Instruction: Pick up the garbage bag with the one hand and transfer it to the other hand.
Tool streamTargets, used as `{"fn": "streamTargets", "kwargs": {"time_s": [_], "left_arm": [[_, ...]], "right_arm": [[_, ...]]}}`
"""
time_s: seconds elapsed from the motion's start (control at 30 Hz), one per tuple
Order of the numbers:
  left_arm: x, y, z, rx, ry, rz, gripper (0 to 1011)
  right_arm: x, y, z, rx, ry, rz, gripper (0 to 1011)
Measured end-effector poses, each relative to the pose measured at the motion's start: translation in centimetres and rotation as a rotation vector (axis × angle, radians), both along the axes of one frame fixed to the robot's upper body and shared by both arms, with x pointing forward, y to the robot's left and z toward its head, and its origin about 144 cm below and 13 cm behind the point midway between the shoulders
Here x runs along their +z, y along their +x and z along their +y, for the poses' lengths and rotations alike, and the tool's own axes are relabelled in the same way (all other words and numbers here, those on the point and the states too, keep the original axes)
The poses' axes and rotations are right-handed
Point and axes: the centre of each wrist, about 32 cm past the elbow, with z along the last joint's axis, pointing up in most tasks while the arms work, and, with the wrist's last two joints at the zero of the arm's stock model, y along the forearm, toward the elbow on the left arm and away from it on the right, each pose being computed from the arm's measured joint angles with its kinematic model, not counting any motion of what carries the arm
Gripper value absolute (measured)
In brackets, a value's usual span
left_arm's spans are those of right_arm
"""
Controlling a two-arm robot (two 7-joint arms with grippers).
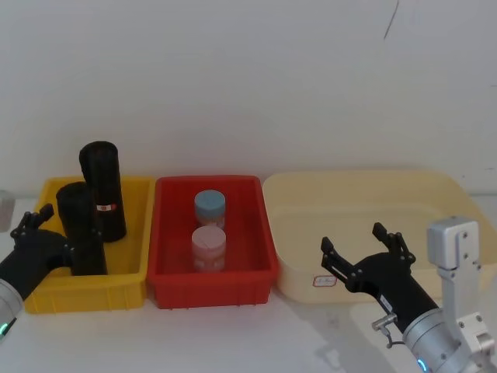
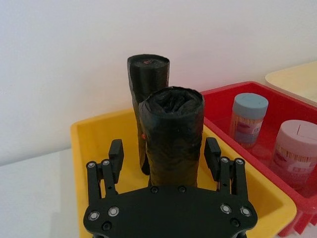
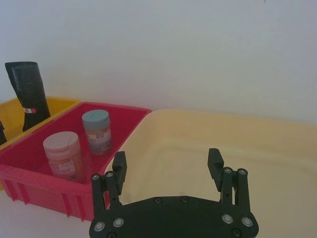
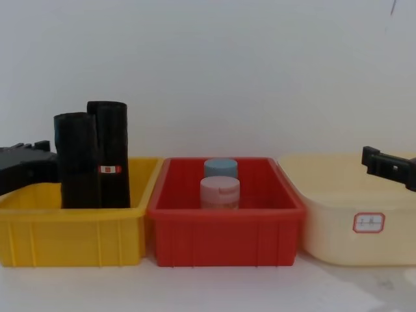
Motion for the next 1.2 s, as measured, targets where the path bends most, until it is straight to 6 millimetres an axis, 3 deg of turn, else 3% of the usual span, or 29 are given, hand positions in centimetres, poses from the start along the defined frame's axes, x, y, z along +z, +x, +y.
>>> {"fn": "streamTargets", "kwargs": {"time_s": [0.23,0.77,1.2], "left_arm": [[-0.2,1.4,0.0,-0.035,-0.015,0.003,978],[-0.3,3.1,0.3,-0.088,-0.044,0.001,533],[1.0,3.3,0.9,-0.12,-0.027,-0.014,424]], "right_arm": [[0.0,0.0,0.0,0.0,0.0,0.0,1001],[0.0,0.0,0.0,0.0,0.0,0.0,1001],[0.0,0.0,0.0,0.0,0.0,0.0,1001]]}}
